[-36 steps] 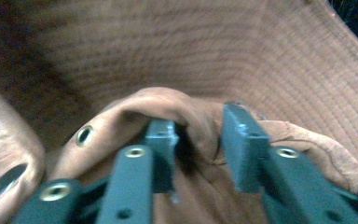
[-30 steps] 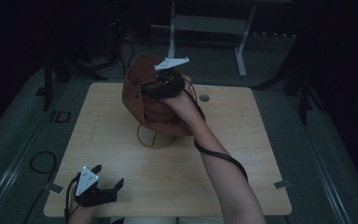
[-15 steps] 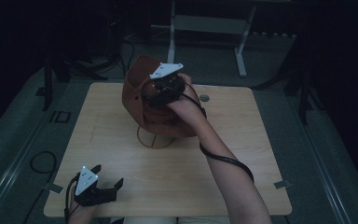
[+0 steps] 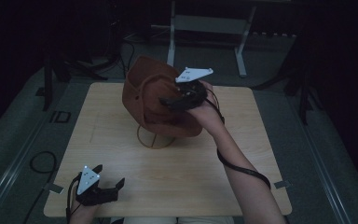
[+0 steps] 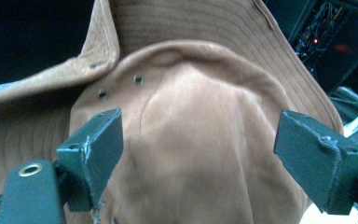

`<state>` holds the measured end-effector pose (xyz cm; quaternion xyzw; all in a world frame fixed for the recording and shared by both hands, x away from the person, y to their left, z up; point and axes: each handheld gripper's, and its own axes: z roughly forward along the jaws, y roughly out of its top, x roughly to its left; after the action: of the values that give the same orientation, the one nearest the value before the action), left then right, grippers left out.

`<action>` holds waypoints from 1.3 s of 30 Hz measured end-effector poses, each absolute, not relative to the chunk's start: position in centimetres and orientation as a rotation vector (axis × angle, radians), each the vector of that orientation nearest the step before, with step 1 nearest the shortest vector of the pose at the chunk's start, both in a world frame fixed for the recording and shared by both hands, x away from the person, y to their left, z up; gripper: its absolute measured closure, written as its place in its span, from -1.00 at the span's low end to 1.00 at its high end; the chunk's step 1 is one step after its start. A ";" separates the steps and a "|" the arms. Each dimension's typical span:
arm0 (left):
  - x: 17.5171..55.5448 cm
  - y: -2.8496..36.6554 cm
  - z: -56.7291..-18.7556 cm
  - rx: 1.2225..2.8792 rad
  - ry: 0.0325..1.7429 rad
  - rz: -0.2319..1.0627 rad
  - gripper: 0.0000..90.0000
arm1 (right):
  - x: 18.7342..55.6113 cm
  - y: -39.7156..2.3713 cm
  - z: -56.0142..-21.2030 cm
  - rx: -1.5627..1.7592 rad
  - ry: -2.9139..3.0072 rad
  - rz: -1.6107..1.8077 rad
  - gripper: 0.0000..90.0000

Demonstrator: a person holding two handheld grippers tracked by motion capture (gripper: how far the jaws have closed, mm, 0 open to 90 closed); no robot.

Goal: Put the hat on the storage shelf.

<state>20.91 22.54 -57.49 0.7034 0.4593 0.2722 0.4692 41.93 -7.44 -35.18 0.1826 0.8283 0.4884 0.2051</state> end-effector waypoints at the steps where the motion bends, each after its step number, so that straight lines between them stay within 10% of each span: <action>1: 20.9 22.5 -57.5 1.725 1.125 0.665 -0.94 | 41.8 -8.0 -35.4 0.531 2.311 1.359 -0.65; 39: 21.3 22.5 -57.7 1.719 1.128 0.688 -0.94 | 36.6 -23.6 -48.9 0.889 2.261 1.373 -0.65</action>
<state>21.26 22.51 -57.74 0.7009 0.4599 0.2803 0.4677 36.57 -23.56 -48.92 0.3138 0.7978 0.4844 0.1744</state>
